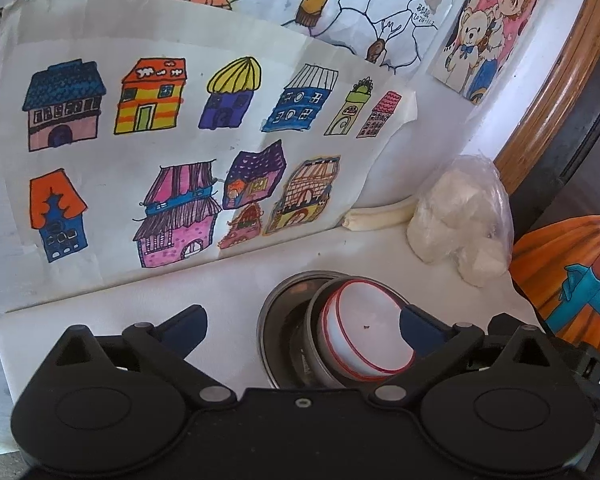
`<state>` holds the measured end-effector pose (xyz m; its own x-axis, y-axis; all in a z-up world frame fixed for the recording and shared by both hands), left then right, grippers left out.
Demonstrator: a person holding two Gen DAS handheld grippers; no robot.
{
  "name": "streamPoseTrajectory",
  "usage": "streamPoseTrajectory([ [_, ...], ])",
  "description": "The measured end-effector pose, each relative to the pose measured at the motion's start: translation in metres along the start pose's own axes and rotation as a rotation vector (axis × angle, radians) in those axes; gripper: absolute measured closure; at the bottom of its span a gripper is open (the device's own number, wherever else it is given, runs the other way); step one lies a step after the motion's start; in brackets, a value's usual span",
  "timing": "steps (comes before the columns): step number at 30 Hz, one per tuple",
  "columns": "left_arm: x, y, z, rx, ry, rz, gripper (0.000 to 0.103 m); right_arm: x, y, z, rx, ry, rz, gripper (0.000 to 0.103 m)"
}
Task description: Organize plates and bowls
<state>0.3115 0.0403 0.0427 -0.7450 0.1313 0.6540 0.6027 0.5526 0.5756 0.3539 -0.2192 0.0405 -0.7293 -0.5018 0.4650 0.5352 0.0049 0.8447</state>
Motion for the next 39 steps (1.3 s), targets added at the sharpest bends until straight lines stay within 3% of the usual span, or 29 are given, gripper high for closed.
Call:
streamPoseTrajectory([
  [17, 0.04, -0.011, 0.005, -0.052, 0.019, -0.159, 0.001, 0.045, -0.009, 0.017, 0.122, -0.083, -0.163, 0.0],
  [39, 0.092, -0.052, 0.003, -0.139, 0.001, -0.25, 0.001, 0.108, -0.04, 0.032, 0.198, -0.169, -0.213, 0.0],
])
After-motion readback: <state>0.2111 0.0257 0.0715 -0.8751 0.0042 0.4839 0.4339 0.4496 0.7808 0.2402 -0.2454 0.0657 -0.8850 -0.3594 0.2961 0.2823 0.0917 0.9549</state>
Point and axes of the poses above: each gripper's, at about its wrist camera, not at the fingertips, and x roughly against the way its jaws point, z to its left, y to its top, the point moved 8 cm from there along -x, roughly the way its jaws point, and after that the axes turned 13 degrees about x, right-handed, at the moved point
